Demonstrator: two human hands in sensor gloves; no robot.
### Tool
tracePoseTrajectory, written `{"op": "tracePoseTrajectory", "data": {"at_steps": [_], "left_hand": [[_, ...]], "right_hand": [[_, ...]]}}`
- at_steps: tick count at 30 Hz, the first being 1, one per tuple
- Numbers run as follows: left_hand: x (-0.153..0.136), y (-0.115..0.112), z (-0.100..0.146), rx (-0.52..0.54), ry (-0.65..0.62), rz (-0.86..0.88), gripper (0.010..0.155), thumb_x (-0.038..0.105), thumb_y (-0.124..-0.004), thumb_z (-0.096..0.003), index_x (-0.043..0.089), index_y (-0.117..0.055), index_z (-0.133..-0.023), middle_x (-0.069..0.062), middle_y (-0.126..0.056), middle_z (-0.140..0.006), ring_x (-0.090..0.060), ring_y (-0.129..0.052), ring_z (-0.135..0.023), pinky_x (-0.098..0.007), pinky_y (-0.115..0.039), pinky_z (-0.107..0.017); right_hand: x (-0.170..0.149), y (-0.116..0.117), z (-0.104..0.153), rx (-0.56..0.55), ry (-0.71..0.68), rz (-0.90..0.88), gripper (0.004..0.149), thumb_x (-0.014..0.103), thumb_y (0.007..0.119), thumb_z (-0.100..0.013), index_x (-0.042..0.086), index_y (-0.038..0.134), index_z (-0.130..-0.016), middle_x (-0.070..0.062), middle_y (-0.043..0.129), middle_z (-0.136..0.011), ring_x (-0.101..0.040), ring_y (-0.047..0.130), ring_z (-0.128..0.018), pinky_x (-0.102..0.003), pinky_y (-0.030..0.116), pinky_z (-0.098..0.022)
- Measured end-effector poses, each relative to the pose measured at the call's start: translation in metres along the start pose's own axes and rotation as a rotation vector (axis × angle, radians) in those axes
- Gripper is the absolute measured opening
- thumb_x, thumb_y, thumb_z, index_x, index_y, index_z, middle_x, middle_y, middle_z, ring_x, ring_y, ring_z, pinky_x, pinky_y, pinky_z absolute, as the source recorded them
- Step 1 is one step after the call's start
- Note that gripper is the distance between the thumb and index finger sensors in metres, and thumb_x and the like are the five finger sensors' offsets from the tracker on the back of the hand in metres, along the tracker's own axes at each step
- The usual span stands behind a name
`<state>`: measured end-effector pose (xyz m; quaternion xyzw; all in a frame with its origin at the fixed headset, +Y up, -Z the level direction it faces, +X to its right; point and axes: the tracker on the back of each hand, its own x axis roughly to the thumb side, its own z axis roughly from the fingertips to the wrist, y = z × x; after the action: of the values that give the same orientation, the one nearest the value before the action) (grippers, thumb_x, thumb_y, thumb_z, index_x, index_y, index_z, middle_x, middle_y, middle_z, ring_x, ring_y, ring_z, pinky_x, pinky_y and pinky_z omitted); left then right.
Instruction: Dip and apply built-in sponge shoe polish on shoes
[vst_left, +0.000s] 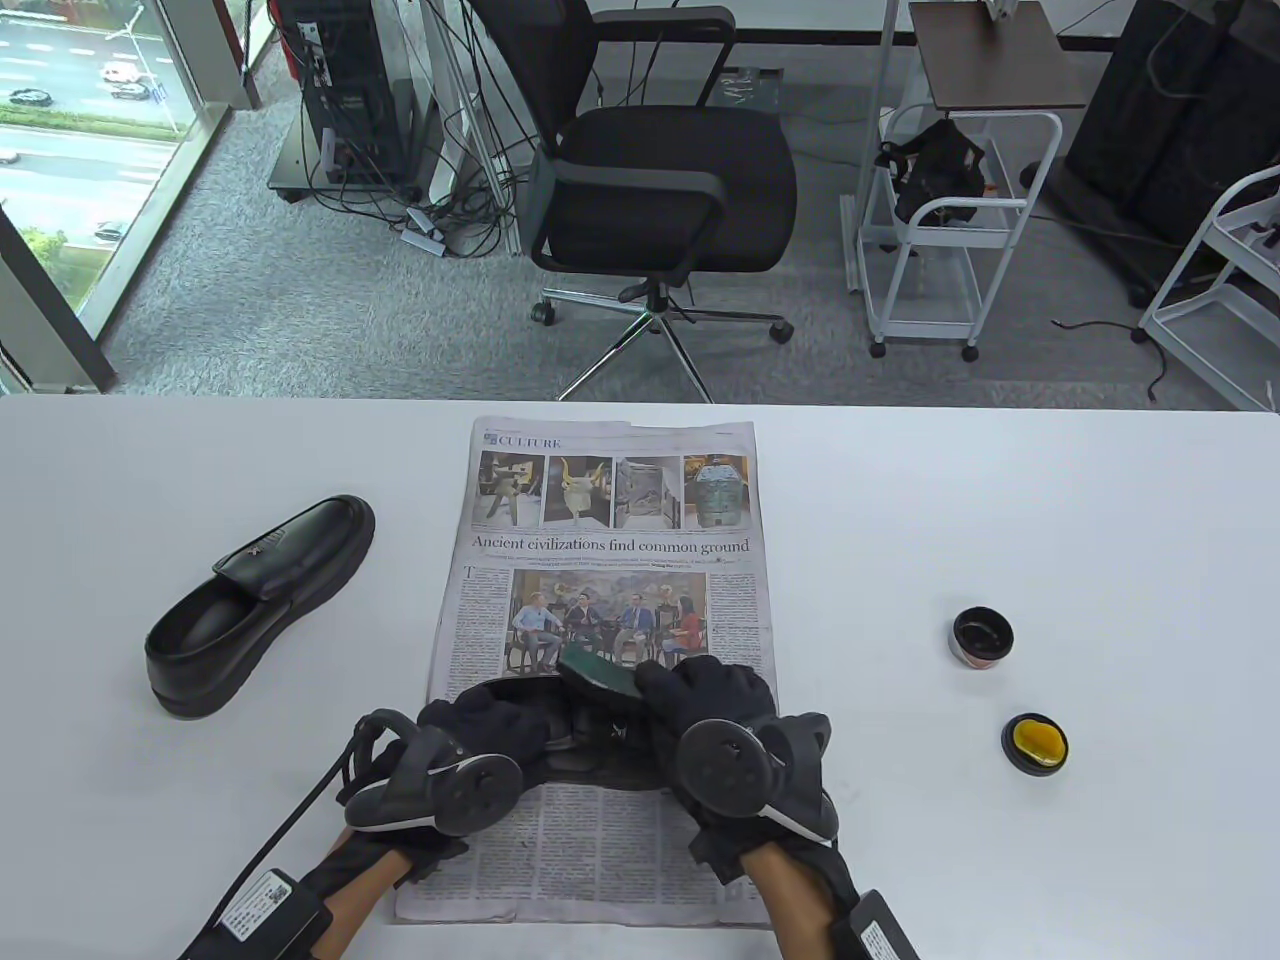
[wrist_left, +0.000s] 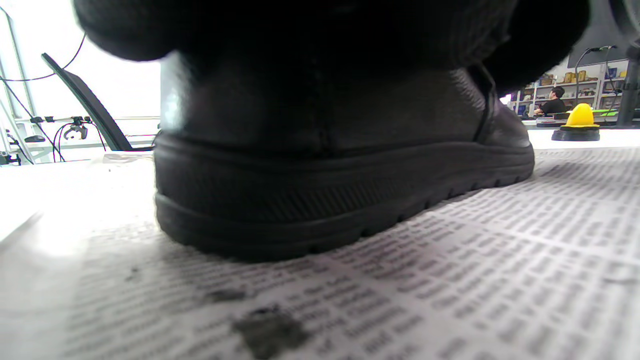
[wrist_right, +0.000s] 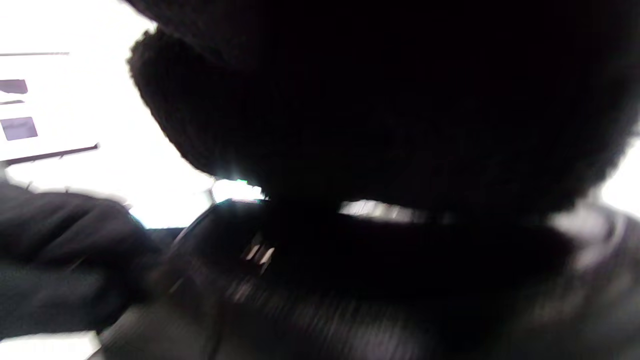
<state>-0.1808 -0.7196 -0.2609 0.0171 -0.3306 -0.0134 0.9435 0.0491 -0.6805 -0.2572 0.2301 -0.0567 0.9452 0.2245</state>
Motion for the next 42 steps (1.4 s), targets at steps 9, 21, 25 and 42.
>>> {"op": "tracePoseTrajectory", "data": {"at_steps": [9,21,25,42], "left_hand": [[0.000,0.000,0.000,0.000,-0.001,0.000,0.048,0.049,-0.067,-0.0574,0.019,-0.075,-0.095,-0.008,-0.088,-0.085,-0.033,-0.074,-0.081,-0.050,-0.074,-0.047],[0.000,0.000,0.000,-0.003,0.000,-0.002,0.048,0.049,-0.068,-0.0574,0.019,-0.075,-0.095,-0.008,-0.088,-0.086,-0.033,-0.074,-0.081,-0.050,-0.074,-0.047],[0.000,0.000,0.000,-0.001,0.000,-0.003,0.048,0.049,-0.067,-0.0574,0.019,-0.075,-0.095,-0.008,-0.088,-0.086,-0.033,-0.074,-0.081,-0.050,-0.074,-0.047],[0.001,-0.001,0.000,0.002,-0.001,-0.008,0.049,0.049,-0.067,-0.0574,0.019,-0.074,-0.096,-0.008,-0.087,-0.086,-0.033,-0.073,-0.081,-0.050,-0.074,-0.047]], "right_hand": [[-0.020,0.007,-0.002,0.392,0.132,0.048,0.040,0.017,0.083,-0.043,0.025,0.080,-0.082,-0.014,0.076,-0.077,-0.039,0.080,-0.067,-0.071,0.054,-0.066],[-0.070,-0.042,0.017,-0.058,0.305,-0.177,0.051,0.018,0.081,-0.043,0.017,0.073,-0.093,-0.015,0.078,-0.074,-0.038,0.084,-0.063,-0.070,0.059,-0.062],[-0.057,-0.037,0.015,-0.217,0.294,-0.158,0.047,0.019,0.080,-0.043,0.017,0.077,-0.090,-0.015,0.079,-0.072,-0.038,0.085,-0.061,-0.069,0.060,-0.061],[-0.017,0.012,-0.001,-0.064,0.051,0.175,0.039,0.012,0.074,-0.043,0.026,0.079,-0.080,-0.018,0.078,-0.099,-0.047,0.086,-0.084,-0.066,0.066,-0.063]]}}
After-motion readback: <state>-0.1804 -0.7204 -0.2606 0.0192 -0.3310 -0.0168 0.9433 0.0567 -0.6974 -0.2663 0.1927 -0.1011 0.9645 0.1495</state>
